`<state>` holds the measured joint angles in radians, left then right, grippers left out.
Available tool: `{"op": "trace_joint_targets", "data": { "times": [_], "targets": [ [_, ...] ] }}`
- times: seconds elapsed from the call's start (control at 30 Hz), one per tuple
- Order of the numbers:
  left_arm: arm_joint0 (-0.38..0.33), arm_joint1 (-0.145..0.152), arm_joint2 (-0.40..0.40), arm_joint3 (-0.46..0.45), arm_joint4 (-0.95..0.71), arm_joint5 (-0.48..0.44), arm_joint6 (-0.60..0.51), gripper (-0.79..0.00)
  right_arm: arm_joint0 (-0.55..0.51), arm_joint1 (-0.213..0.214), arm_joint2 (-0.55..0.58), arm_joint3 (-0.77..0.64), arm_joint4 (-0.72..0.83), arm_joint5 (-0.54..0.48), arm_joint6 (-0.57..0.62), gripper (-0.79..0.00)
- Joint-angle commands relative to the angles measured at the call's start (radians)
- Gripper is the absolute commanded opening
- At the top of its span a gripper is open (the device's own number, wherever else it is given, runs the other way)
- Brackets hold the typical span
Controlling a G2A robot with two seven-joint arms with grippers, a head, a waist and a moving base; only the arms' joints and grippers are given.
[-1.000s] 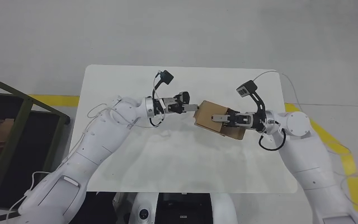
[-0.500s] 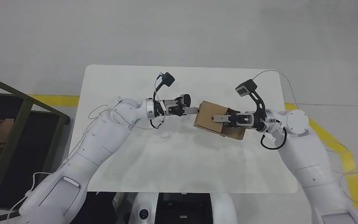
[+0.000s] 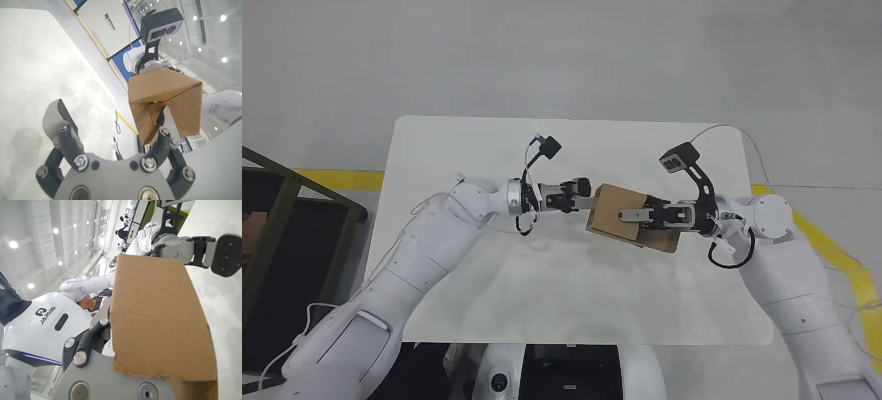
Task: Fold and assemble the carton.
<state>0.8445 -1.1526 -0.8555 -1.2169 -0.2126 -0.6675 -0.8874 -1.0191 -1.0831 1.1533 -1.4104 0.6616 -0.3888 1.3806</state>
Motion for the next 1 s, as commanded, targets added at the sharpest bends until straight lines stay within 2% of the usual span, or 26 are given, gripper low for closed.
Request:
{"op": "trace_joint_targets", "data": {
  "times": [0.0, 0.53, 0.8, 0.97],
  "targets": [
    [-0.005, -0.003, 0.004, 0.007, -0.005, -0.002, -0.006, 0.0, 0.0, 0.0, -0.001, 0.001, -0.001, 0.002, -0.002, -0.785],
    [-0.029, -0.022, 0.024, 0.027, -0.007, -0.012, -0.009, 0.0, -0.008, 0.001, 0.007, 0.004, 0.004, -0.008, -0.002, -0.785],
    [-0.01, -0.003, -0.056, 0.049, 0.063, -0.04, 0.067, 0.0, 0.004, 0.004, 0.016, 0.05, -0.014, 0.024, -0.001, -0.785],
    [0.026, 0.013, -0.114, 0.02, 0.111, -0.076, 0.126, 0.0, 0.056, -0.008, -0.041, 0.138, -0.069, 0.048, -0.012, -0.785]
  ]
}}
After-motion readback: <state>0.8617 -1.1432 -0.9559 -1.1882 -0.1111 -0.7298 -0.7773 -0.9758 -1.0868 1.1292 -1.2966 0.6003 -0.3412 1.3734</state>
